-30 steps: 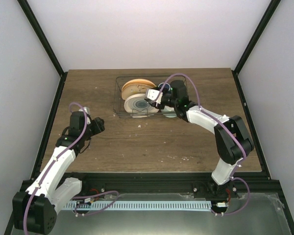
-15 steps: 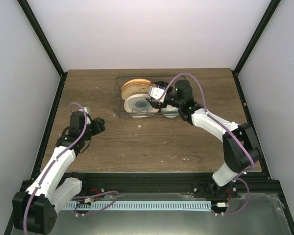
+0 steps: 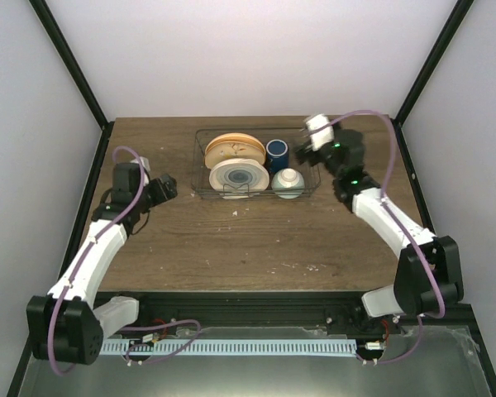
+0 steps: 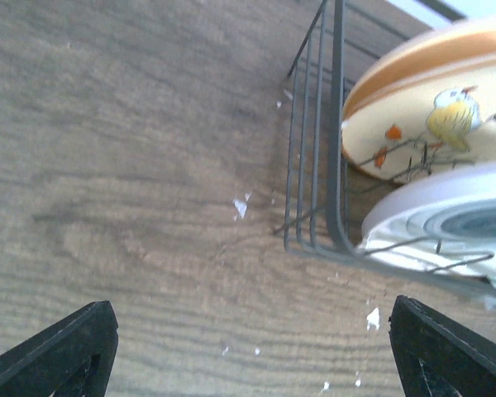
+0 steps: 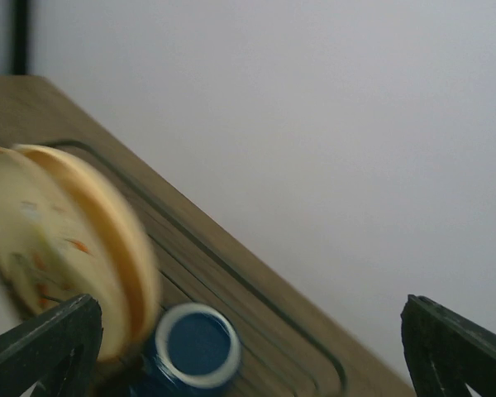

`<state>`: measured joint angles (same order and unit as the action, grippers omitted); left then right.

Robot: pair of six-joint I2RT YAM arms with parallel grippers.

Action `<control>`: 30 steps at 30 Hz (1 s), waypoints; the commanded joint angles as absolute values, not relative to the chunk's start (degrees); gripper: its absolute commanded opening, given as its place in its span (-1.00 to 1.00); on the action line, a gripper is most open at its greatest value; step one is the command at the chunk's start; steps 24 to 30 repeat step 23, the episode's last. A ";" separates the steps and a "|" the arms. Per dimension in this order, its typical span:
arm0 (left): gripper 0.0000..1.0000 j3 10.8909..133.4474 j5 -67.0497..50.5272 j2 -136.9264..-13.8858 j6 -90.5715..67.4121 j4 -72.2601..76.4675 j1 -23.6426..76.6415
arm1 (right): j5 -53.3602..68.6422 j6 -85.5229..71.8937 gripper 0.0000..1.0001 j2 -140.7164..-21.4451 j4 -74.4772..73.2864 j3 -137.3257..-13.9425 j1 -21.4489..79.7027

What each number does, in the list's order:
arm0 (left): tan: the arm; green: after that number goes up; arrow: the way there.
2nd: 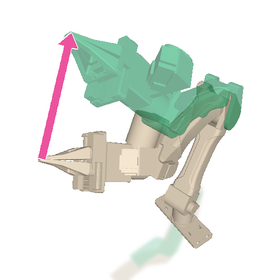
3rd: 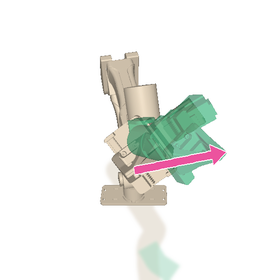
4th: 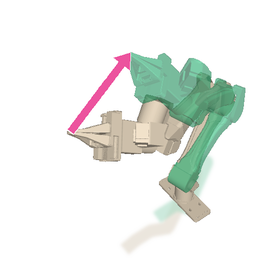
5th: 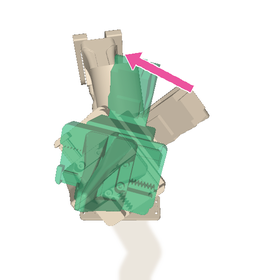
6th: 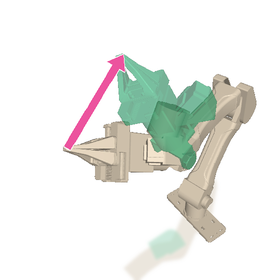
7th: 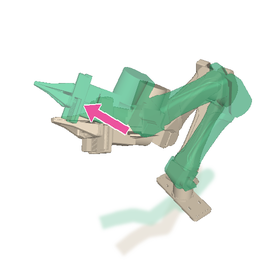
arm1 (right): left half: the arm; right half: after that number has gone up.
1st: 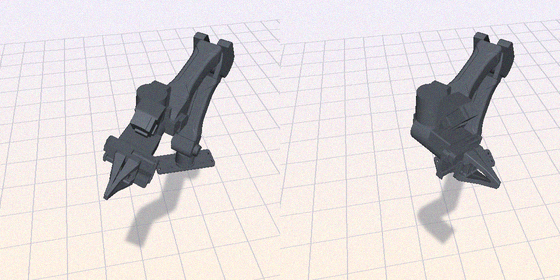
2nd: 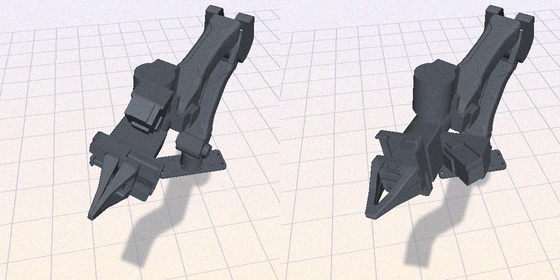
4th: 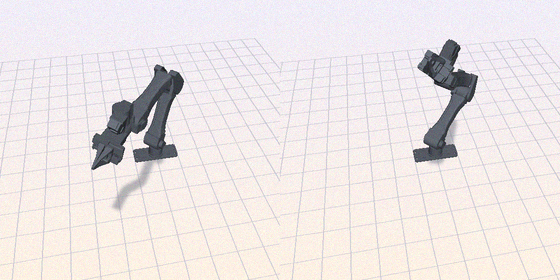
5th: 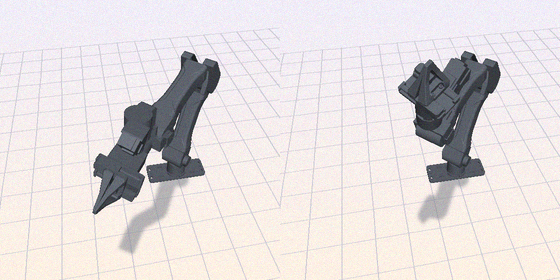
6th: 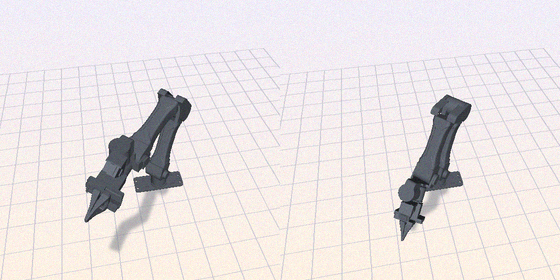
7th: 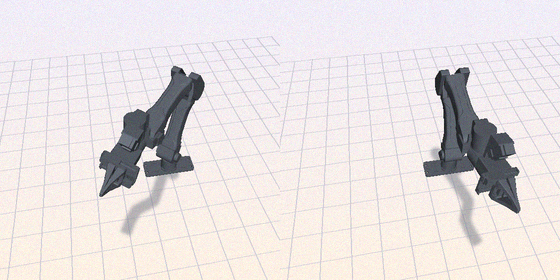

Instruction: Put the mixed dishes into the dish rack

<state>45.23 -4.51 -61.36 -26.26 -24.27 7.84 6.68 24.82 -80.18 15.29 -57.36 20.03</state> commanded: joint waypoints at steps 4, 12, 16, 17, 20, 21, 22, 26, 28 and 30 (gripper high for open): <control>0.85 52.76 -12.86 -69.12 -24.36 -20.00 -2.97 | 4.35 -1.21 1.00 -79.37 7.92 -59.42 -4.65; 0.86 54.57 -6.04 -71.26 -23.91 -21.33 -3.28 | 1.48 -10.30 1.00 -81.29 7.63 -50.78 -15.63; 0.86 53.75 -4.83 -70.37 -23.82 -20.67 -3.32 | 1.07 -10.29 1.00 -82.66 8.71 -48.35 -15.68; 0.86 53.76 -4.61 -70.39 -23.70 -20.86 -3.30 | 1.06 -10.08 1.00 -82.66 9.08 -47.93 -15.70; 0.86 53.93 -3.95 -70.36 -23.55 -21.38 -3.26 | 1.50 -9.68 1.00 -82.65 10.08 -47.09 -15.77; 0.85 53.88 -3.73 -70.32 -23.55 -21.45 -3.26 | 1.80 -9.55 1.00 -82.81 10.27 -47.07 -15.81; 0.85 53.88 -3.55 -70.27 -23.72 -21.49 -3.26 | 2.03 -9.44 1.00 -83.04 10.35 -47.14 -15.82; 0.85 53.81 -3.42 -70.23 -23.69 -21.45 -3.25 | 2.22 -9.37 1.00 -83.19 10.45 -47.15 -15.79; 0.85 53.81 -3.42 -70.23 -23.69 -21.45 -3.25 | 2.22 -9.37 1.00 -83.19 10.45 -47.15 -15.79; 0.85 53.81 -3.42 -70.23 -23.69 -21.45 -3.25 | 2.22 -9.37 1.00 -83.19 10.45 -47.15 -15.79</control>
